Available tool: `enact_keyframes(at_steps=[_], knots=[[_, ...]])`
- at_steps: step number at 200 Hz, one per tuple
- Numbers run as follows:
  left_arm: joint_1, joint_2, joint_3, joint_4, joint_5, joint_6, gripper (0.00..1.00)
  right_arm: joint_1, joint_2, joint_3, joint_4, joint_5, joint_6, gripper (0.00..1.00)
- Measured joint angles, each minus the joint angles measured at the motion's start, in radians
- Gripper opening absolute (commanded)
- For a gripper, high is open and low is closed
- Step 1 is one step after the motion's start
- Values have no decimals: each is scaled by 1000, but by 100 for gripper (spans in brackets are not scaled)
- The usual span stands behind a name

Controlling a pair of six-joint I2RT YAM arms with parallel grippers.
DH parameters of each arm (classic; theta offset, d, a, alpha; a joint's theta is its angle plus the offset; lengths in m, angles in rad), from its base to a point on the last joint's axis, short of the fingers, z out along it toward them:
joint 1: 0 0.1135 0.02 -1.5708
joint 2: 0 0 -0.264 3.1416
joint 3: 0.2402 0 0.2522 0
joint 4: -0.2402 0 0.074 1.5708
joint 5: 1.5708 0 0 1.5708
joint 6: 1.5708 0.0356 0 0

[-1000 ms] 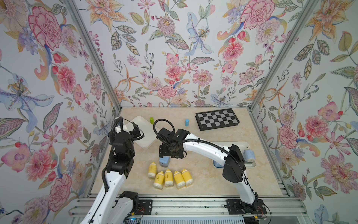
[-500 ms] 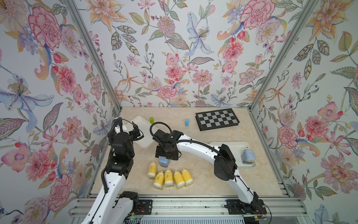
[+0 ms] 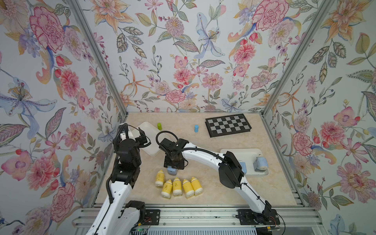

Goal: Place the pencil sharpeners by color into the storage box
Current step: Pick up the pencil sharpener from the center of the board.

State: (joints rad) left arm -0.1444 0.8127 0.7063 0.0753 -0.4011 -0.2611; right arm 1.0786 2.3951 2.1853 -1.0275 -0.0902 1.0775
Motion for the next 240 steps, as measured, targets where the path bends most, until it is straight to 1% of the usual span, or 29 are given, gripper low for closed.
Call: enact_keyframes(at_steps=[31,61,112,155,202,240], knots=[[0,-2,0,0,0,0,99,-1,0,-1,-7,0,-9,51],[0,-2,0,0,0,0,99,-1,-3,-7,-3,1,-26,43],[0,-2,0,0,0,0,99,-5,-16,-27,8,3,-69,38],[0,-2,0,0,0,0,99,-21,-23,-38,8,6,-126,36],[0,-1,0,0,0,0,99,-59,-57,-78,0,35,-227,35],[0,6,0,0,0,0,99,-86,-131,-135,0,45,-310,35]])
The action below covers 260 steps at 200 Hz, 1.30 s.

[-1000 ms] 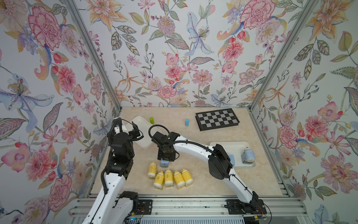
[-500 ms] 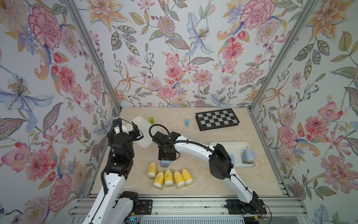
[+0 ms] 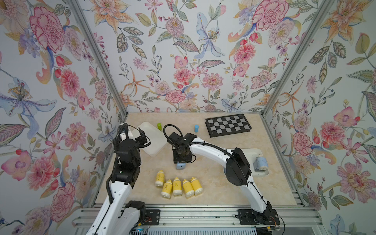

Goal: Place the pencil sharpeners by color into the storage box
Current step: Pick up the pencil sharpener from the center of the board.

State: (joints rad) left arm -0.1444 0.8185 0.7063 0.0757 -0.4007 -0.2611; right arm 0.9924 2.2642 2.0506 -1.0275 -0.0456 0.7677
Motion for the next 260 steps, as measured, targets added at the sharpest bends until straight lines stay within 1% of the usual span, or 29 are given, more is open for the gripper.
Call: enact_keyframes(at_steps=[47,82,138,169,205,260], knots=[[0,14,0,-1,0,0,99,-28,-103,-87,-3,0,-95,35],[0,14,0,-1,0,0,99,-82,-248,-195,-64,30,-170,36],[0,14,0,-1,0,0,99,-285,-650,-360,-227,158,-274,37],[0,14,0,0,2,0,99,-393,-806,-502,-300,200,-319,37],[0,14,0,0,4,0,99,-550,-870,-594,-330,224,-396,37],[0,14,0,-1,4,0,99,-772,-886,-668,-322,224,-513,37]])
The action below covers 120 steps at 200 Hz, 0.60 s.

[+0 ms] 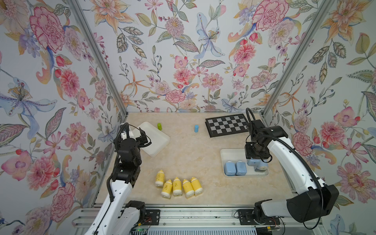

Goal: Place the pencil sharpeners by color into the storage box
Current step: Pick up the pencil sharpener from the center of the board, then place the pencil sharpener in the storage box.

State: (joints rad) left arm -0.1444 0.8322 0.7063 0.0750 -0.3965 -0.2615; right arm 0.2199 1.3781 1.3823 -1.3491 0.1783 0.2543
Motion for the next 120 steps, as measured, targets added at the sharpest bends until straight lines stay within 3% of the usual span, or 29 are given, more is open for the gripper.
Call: enact_keyframes(at_steps=[120], knots=[[0,0,0,0,7,0,99,-226,94,-134,121,-153,-79,39]])
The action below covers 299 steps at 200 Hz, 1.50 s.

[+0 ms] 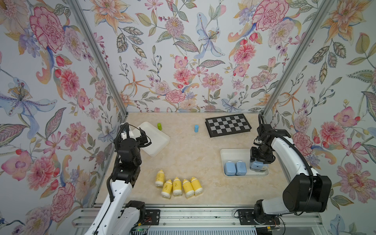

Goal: Place the pencil sharpeners by color into the storage box
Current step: Place the pencil sharpener in the storage box.

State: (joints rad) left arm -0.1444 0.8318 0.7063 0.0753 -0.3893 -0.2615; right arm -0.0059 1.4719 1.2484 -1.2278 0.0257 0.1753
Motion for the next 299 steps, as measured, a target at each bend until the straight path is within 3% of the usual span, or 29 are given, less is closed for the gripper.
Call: enact_keyframes(at_steps=[186,265,299], knots=[[0,-1,0,0,19,0,99,-40,291,40,57,-32,-93,44],[0,-1,0,0,19,0,99,-26,298,40,66,-11,-93,66],[0,-1,0,0,19,0,99,-15,298,40,65,0,-93,68]])
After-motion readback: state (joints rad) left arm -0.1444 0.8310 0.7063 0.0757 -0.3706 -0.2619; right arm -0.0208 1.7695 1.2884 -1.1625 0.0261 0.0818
